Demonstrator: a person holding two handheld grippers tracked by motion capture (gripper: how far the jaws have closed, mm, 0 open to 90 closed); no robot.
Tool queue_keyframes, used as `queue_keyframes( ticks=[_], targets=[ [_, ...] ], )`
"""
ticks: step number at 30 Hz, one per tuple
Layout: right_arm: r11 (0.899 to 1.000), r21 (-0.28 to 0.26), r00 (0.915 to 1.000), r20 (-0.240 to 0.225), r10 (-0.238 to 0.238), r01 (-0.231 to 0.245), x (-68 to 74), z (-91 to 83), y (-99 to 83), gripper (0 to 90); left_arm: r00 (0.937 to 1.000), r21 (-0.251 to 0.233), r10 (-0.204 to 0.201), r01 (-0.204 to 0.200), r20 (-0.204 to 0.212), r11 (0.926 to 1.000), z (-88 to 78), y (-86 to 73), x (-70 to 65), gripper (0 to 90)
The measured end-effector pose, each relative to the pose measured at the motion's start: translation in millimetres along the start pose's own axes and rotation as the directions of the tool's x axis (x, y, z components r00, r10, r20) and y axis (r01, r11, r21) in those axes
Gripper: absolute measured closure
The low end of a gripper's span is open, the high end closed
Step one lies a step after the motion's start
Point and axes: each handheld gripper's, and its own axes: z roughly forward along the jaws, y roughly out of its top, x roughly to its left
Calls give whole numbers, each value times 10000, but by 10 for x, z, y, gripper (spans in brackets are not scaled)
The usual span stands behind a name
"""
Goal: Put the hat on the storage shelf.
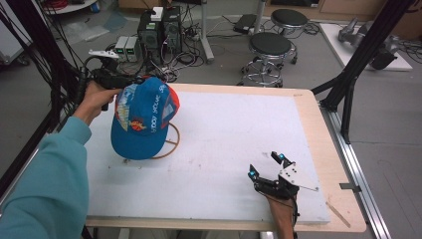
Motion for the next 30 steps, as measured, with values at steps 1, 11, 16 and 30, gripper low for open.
queue_keyframes(
  ticks=[1,11,16,30],
  targets=[
    [10000,-1,10000,-1,-2,2,0,0,0,109,10000,-12,-26,26,-57,10000,-2,-2,1,672],
    [10000,0,10000,-4,-6,6,-1,0,0,109,9967,-223,-465,451,-670,9987,-66,-44,32,418],
    [10000,17,10000,8,-13,13,0,1,1,109,9958,-399,-590,563,-698,9976,-122,-68,49,301],
    [10000,9,10000,5,-49,49,5,3,1,108,9960,-852,-495,432,-737,9954,-322,-46,-14,165]
  ],
)
